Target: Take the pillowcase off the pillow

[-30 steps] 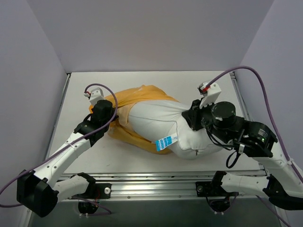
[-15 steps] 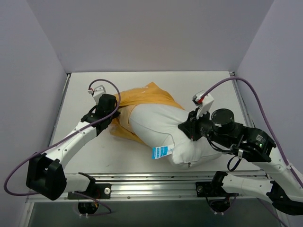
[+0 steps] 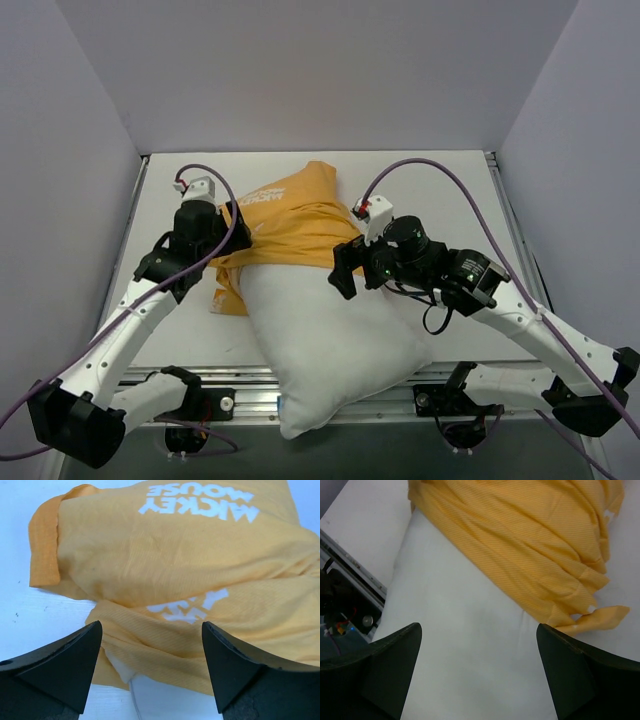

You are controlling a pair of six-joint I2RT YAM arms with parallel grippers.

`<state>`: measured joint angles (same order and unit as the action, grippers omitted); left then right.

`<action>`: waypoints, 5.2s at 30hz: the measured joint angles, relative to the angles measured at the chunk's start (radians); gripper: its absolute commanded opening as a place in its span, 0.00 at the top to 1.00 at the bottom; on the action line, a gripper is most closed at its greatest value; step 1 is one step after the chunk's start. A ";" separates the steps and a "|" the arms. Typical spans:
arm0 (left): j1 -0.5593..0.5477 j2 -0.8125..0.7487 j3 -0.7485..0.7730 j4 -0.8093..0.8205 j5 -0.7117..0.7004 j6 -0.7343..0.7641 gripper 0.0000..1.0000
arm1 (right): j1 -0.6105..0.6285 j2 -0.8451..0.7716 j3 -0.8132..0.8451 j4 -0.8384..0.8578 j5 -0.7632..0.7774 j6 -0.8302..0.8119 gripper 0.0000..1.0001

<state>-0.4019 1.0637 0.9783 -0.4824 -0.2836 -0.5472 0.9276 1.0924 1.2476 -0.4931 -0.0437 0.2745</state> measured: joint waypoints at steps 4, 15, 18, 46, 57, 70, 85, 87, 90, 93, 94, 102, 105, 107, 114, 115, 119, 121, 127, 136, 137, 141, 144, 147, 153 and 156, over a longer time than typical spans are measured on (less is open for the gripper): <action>-0.005 0.089 0.127 -0.010 0.116 0.146 0.11 | -0.099 0.020 -0.039 0.037 0.021 0.002 0.04; -0.248 0.487 0.533 -0.028 0.341 0.564 0.09 | -0.326 0.061 -0.201 0.093 -0.069 0.026 0.04; -0.279 0.571 0.589 -0.068 0.411 0.631 0.09 | -0.332 0.039 -0.217 0.106 -0.085 0.032 0.04; -0.285 0.710 0.616 -0.074 0.392 0.572 0.98 | -0.172 0.069 -0.438 0.386 -0.297 0.178 1.00; -0.116 0.705 0.615 -0.054 0.149 0.317 0.98 | -0.167 0.011 -0.415 0.368 -0.217 0.159 1.00; 0.117 0.666 0.615 -0.163 0.051 0.164 0.98 | -0.217 -0.137 -0.229 0.052 -0.136 0.123 1.00; 0.377 0.827 0.671 -0.187 -0.220 0.140 0.98 | -0.281 -0.213 0.199 -0.329 0.032 0.050 1.00; 0.413 0.829 0.649 -0.175 -0.243 0.143 0.98 | -0.281 -0.227 0.225 -0.337 0.040 0.028 1.00; 0.404 0.791 0.579 -0.123 -0.252 0.161 0.97 | -0.281 -0.218 0.188 -0.319 0.019 0.000 0.84; 0.349 0.729 0.524 -0.086 -0.231 0.176 0.82 | -0.280 -0.173 0.081 -0.251 -0.047 -0.019 0.52; 0.325 0.704 0.512 -0.075 -0.216 0.182 0.79 | -0.278 -0.145 0.045 -0.227 -0.071 -0.025 0.40; 0.167 0.408 0.390 0.013 -0.113 0.191 0.17 | -0.189 0.072 -0.016 -0.027 -0.066 -0.090 0.12; 0.117 0.276 0.338 0.010 -0.121 0.152 0.15 | -0.165 0.138 -0.016 0.051 -0.039 -0.127 0.06; 0.067 0.190 0.291 -0.013 -0.151 0.108 0.13 | -0.148 0.193 -0.016 0.100 -0.019 -0.152 0.00; -0.149 -0.044 0.049 -0.110 -0.236 -0.088 0.11 | -0.079 0.344 -0.029 0.270 0.058 -0.285 0.00; -0.164 -0.061 0.014 -0.118 -0.240 -0.116 0.11 | -0.071 0.356 -0.029 0.295 0.076 -0.306 0.00; -0.195 -0.074 -0.106 -0.143 -0.236 -0.199 0.11 | -0.070 0.438 -0.028 0.409 0.159 -0.364 0.00; -0.195 -0.058 -0.138 -0.142 -0.237 -0.219 0.11 | -0.082 0.497 -0.028 0.438 0.176 -0.365 0.01; -0.185 0.066 -0.138 -0.050 -0.251 -0.165 0.11 | -0.053 0.586 -0.076 0.467 0.181 -0.288 0.05; -0.141 0.173 -0.093 0.171 -0.216 0.013 0.10 | 0.067 0.446 -0.275 0.401 0.116 -0.084 0.05; -0.142 0.165 -0.097 0.197 -0.200 0.021 0.09 | 0.068 0.436 -0.275 0.385 0.122 -0.078 0.05; -0.142 0.071 -0.158 0.288 -0.140 0.039 0.09 | 0.067 0.412 -0.234 0.327 0.183 -0.080 0.04; -0.143 -0.030 -0.257 0.360 -0.094 0.041 0.09 | 0.066 0.401 -0.180 0.305 0.227 -0.099 0.03; -0.149 -0.070 -0.366 0.451 -0.037 0.040 0.09 | 0.056 0.373 -0.142 0.300 0.247 -0.119 0.02; -0.159 0.032 -0.459 0.605 0.027 0.035 0.10 | 0.022 0.311 -0.133 0.302 0.246 -0.145 0.01; -0.160 0.123 -0.461 0.694 0.042 0.032 0.12 | 0.012 0.306 -0.133 0.306 0.246 -0.174 0.00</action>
<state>-0.5617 1.1870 0.5171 0.2119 -0.2413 -0.5152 0.9394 1.3987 1.1145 -0.1871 0.2028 0.1009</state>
